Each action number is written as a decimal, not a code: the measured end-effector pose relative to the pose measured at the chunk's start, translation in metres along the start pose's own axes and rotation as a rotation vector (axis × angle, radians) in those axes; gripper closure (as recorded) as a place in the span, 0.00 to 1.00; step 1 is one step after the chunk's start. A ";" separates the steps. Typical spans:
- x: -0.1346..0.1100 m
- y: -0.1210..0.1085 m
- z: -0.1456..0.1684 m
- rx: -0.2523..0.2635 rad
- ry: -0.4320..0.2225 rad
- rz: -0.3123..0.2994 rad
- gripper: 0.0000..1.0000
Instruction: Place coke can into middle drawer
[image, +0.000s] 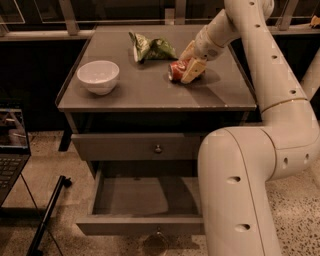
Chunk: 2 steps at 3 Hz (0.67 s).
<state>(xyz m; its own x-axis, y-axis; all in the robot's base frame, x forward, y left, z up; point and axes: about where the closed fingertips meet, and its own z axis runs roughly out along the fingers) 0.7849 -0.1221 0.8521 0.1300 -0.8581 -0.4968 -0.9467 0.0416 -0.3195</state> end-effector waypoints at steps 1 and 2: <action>0.000 0.000 0.000 0.000 0.000 0.000 0.65; 0.000 0.000 0.000 0.000 0.000 0.000 0.88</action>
Offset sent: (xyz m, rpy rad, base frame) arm 0.0000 0.0000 0.0000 0.0000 0.0000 0.0000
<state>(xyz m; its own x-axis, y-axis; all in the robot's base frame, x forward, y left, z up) 0.7849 -0.1221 0.8521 0.1300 -0.8581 -0.4968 -0.9467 0.0416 -0.3195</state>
